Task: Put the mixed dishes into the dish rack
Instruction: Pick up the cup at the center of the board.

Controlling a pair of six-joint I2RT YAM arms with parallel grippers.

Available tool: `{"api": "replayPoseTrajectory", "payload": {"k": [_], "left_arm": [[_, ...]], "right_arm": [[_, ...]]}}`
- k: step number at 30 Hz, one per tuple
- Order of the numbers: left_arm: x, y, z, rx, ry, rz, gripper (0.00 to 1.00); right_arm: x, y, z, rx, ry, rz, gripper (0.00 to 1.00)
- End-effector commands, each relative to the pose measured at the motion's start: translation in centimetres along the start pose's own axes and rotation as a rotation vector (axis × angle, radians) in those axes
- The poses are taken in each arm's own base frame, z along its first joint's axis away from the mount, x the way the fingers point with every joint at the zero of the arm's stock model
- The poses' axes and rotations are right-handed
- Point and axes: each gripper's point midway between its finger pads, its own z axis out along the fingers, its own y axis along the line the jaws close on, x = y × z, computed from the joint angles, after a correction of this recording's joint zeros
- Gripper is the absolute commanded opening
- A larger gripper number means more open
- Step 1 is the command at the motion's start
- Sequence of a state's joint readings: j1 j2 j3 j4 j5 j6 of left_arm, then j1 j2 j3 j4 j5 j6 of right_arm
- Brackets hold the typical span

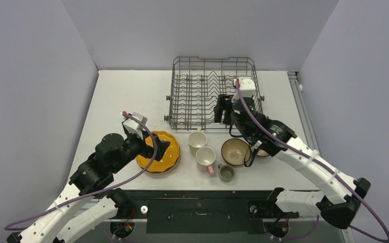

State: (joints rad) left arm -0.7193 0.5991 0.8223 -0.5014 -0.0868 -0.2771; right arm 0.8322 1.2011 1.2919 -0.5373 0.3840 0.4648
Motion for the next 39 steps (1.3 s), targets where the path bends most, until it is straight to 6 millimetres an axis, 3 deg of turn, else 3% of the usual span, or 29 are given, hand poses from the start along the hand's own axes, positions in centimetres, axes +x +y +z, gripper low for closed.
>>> {"api": "replayPoseTrajectory", "payload": {"k": [1,8,16,22,34,39], "left_arm": [[0.8,-0.5,-0.2,-0.017,0.024,-0.078,0.96],[2.6,-2.2,-0.6,0.029,0.083,-0.197,0.96],[4.8,-3.6,-0.2,0.045,0.158,-0.3,0.97],[6.8,-4.2,0.2,0.021,0.213,-0.347,0.97],[9.3,-4.7,0.5,0.015,0.279,-0.418,0.96],[9.6,-4.4,0.1,0.014,0.28,-0.419,0.96]], "right_arm": [[1.4,-3.0,-3.3,0.047,-0.012,0.026,0.62],[4.6,-5.3,-5.6,0.058,0.036,0.039,0.63],[8.3,-5.7,-6.4,0.03,0.125,0.048,0.6],[11.3,-4.2,-5.9,-0.009,0.224,0.01,0.58],[14.6,-0.8,-3.7,-0.019,0.327,-0.096,0.57],[14.9,0.0,-2.6,-0.008,0.35,-0.126,0.55]]}}
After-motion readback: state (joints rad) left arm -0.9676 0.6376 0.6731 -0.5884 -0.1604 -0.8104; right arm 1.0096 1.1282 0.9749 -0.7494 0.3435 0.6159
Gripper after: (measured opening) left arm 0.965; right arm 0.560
